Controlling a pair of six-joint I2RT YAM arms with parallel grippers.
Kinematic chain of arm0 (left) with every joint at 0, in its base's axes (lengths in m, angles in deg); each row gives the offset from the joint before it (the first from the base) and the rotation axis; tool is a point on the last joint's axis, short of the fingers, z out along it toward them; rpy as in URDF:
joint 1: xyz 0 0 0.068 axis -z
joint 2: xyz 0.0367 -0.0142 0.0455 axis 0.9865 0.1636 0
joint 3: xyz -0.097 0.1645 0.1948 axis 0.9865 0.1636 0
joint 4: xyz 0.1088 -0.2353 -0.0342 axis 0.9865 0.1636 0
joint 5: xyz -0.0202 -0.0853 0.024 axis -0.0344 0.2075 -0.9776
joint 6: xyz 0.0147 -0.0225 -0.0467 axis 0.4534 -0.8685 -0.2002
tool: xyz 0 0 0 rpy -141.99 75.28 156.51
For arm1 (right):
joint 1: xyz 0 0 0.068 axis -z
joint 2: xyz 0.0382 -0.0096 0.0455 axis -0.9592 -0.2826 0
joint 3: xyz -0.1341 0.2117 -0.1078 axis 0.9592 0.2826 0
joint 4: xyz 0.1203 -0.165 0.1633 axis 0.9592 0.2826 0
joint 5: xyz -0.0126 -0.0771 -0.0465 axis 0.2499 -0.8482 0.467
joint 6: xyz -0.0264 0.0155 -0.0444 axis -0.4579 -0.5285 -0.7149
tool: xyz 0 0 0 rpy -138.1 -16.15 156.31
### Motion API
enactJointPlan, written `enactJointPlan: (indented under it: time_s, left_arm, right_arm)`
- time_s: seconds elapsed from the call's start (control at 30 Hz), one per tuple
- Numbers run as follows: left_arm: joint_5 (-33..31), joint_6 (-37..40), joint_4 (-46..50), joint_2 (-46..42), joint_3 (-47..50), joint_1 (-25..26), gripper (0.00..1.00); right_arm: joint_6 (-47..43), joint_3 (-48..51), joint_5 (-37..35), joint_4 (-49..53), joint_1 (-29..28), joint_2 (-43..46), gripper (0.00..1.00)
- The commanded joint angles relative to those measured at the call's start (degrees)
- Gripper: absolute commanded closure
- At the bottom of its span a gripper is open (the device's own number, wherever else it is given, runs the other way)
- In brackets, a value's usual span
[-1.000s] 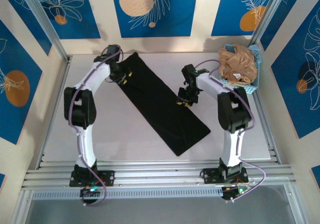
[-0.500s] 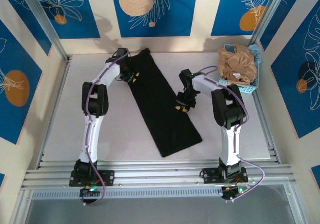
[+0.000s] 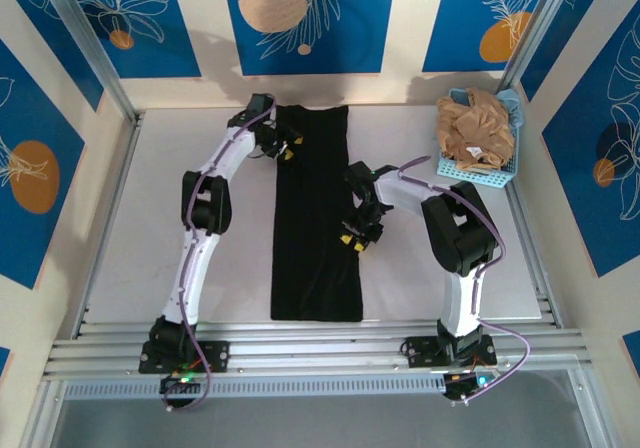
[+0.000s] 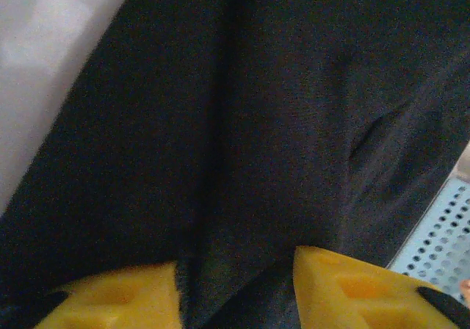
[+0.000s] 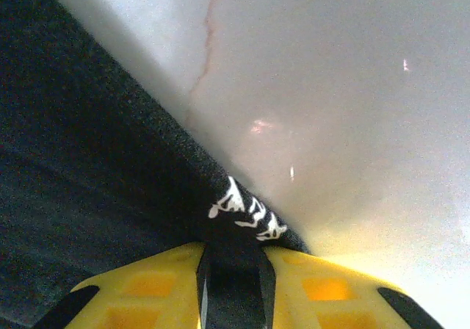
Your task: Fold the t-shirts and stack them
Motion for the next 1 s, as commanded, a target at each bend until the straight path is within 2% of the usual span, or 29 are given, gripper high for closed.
enactJointPlan:
  time_s: [0.0, 0.13, 0.23, 0.33, 0.43, 0.57, 0.67, 0.8, 0.97]
  left_arm:
    - [-4.4, 5.5, 4.5, 0.1, -3.4, -1.1, 0.47]
    - [-14.1, 14.4, 11.7, -10.8, -0.4, -0.6, 0.29]
    - [-16.4, 17.5, 9.5, -25.2, 16.8, -0.4, 0.27]
    - [-13.4, 17.9, 10.0, -38.6, 36.1, -0.3, 0.29]
    - [-7.9, 19.1, 13.7, -49.2, 54.2, 1.3, 0.36]
    - [-4.2, 20.9, 17.3, -62.6, 77.1, 7.3, 0.43]
    - [0.1, 17.6, 14.6, -70.9, 91.4, 12.9, 0.44]
    - [3.3, 8.1, 4.8, -77.1, 102.5, 21.2, 0.45]
    - [2.4, 4.1, 2.2, -73.7, 103.4, 28.7, 0.45]
  right_arm:
    - [-0.2, 0.4, -3.0, 5.9, 1.7, -0.5, 0.68]
    - [-6.8, -4.1, -1.0, 6.7, 2.6, 1.7, 0.53]
    - [-8.9, -4.8, -0.5, 9.5, 3.6, 5.8, 0.45]
    - [-9.4, -1.1, 1.5, 10.4, 4.5, 12.5, 0.41]
    - [-8.8, 4.7, 3.9, 12.4, 4.7, 19.5, 0.42]
    - [-6.3, 16.4, 9.2, 13.3, 4.2, 31.8, 0.43]
    - [-5.7, 22.8, 11.4, 14.8, 3.2, 38.7, 0.43]
    - [-5.6, 29.7, 14.7, 13.3, 1.2, 41.7, 0.43]
    - [-3.8, 33.6, 15.4, 9.0, -3.4, 39.4, 0.43]
